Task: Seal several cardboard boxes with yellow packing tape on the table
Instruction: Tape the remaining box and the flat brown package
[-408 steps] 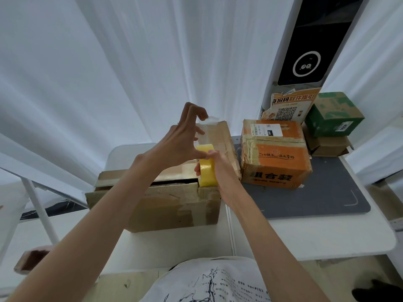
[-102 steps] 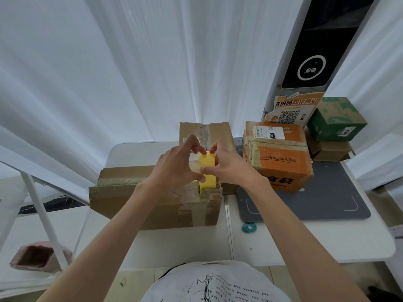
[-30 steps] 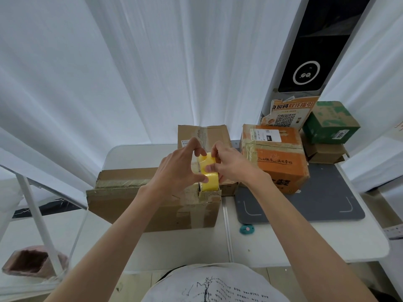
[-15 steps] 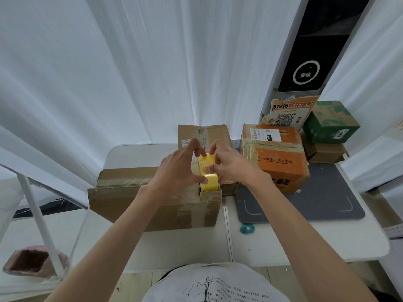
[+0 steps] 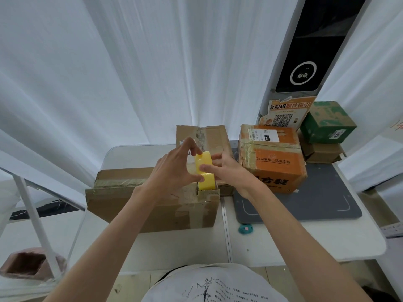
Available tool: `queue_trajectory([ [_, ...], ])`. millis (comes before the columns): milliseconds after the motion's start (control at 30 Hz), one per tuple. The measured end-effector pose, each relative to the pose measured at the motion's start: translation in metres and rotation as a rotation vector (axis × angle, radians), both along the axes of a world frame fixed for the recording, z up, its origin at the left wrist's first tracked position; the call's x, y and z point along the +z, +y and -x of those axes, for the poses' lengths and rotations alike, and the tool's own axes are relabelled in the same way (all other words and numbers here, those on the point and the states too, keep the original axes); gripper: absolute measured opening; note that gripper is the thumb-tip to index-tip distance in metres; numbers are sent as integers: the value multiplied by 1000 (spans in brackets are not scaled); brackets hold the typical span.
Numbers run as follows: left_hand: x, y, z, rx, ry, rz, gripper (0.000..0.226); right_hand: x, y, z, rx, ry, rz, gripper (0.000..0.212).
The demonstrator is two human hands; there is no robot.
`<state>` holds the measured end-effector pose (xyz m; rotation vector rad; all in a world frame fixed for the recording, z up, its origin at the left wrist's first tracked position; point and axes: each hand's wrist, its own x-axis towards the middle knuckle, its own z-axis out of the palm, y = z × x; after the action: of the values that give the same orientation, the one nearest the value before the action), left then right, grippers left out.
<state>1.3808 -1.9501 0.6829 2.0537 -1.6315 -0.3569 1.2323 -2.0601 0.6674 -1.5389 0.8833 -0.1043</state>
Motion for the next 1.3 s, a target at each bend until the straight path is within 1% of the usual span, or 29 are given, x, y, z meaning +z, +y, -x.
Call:
queue_trajectory([
  [67,1,0,-1,14,80,27,70,-9,9,1,-54,-129,-240,38],
  [100,2,0,-1,28,141,55,68,-13,12,1,-92,-197,-326,34],
  [200,4,3,0,82,301,137,55,-14,17,3,-135,-323,-448,37],
  [267,3,4,0,92,290,104,57,-14,19,1,-184,-320,-530,45],
  [333,-1,5,7,69,213,10,65,-14,21,-3,-270,-259,-573,45],
  [367,-5,6,12,57,183,-26,68,-14,21,-5,-314,-215,-571,43],
  [433,-10,8,21,36,149,-35,69,-15,21,-7,-382,-151,-570,37],
  [500,-14,11,28,27,126,-8,69,-14,23,-9,-417,-145,-593,28],
  [600,-16,11,32,37,95,8,71,-12,26,-9,-434,-147,-595,27],
  [700,-13,12,33,41,71,15,74,-10,28,-7,-431,-153,-584,23],
  [800,-13,15,32,50,65,28,74,-7,30,-5,-398,-147,-564,25],
  [900,-15,18,31,71,87,45,74,-8,31,-2,-347,-162,-530,24],
  [1000,-15,20,30,91,126,58,75,-10,32,3,-300,-185,-509,27],
  [1133,-16,19,27,100,141,58,75,-11,32,5,-282,-220,-531,25],
  [1300,-16,19,27,101,132,68,76,-9,33,6,-282,-231,-544,29],
])
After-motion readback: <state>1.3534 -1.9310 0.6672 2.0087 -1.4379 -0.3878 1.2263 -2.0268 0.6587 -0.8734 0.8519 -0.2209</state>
